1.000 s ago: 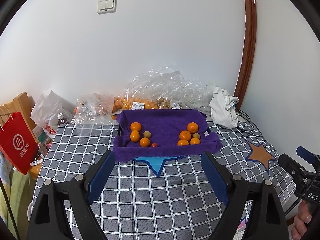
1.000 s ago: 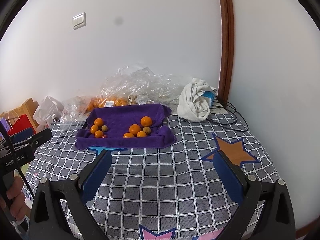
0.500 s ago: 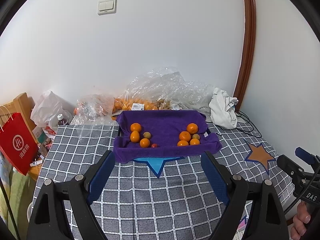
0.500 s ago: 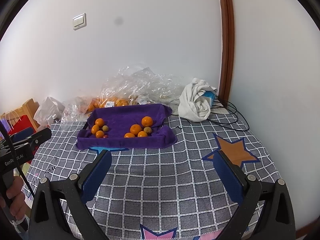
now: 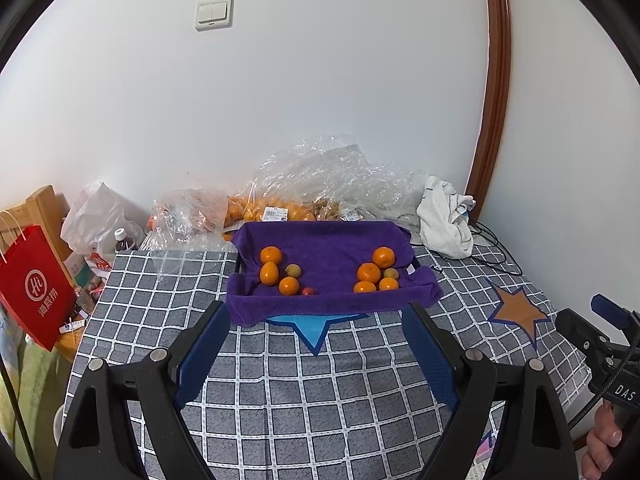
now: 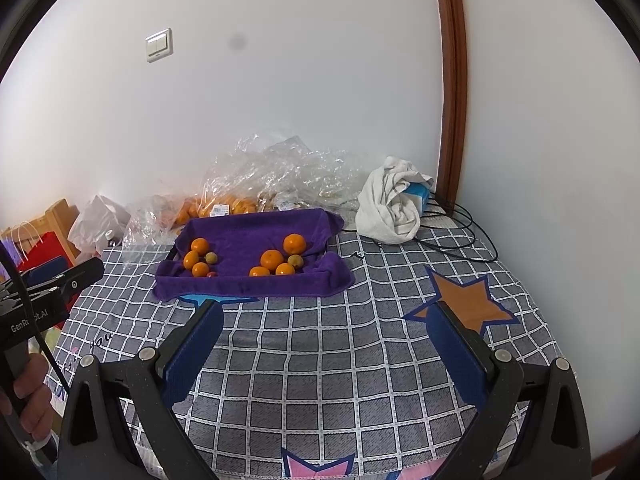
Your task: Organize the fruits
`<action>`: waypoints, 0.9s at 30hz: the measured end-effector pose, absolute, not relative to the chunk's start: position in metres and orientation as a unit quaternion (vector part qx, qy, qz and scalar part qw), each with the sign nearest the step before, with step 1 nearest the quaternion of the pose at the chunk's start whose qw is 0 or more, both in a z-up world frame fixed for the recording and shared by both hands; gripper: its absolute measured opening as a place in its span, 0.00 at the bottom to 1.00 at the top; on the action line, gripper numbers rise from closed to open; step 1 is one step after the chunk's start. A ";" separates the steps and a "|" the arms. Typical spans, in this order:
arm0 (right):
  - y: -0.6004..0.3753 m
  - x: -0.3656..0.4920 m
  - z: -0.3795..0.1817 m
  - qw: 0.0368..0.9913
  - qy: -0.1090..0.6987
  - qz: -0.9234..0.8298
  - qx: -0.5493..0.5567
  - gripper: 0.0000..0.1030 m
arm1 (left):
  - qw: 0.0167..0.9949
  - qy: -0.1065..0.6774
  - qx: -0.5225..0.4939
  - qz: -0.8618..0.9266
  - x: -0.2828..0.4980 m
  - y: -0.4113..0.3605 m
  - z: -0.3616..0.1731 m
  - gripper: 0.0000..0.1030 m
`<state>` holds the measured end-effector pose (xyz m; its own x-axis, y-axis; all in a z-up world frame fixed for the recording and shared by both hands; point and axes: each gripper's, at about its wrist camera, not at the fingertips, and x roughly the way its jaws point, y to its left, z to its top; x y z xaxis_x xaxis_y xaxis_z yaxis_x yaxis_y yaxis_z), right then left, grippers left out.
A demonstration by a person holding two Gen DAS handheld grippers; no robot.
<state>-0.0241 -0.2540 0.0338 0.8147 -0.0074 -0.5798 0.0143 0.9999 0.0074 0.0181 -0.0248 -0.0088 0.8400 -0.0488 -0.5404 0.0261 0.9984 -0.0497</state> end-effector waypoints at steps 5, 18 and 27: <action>-0.254 -0.025 0.036 0.953 0.304 -0.005 0.006 0.97 | 0.959 0.283 -0.020 -0.019 0.018 -0.024 -0.008 0.85; -0.253 -0.029 0.037 0.954 0.300 -0.007 0.005 0.97 | 0.960 0.279 -0.025 -0.024 0.017 -0.023 -0.006 0.85; -0.252 -0.030 0.038 0.954 0.300 -0.007 0.006 0.97 | 0.961 0.276 -0.024 -0.024 0.015 -0.018 -0.003 0.85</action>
<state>-0.0301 -0.2516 0.0385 0.8203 -0.0089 -0.5719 0.0163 0.9998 0.0079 0.0152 -0.0183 -0.0032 0.8465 -0.0593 -0.5291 0.0327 0.9977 -0.0594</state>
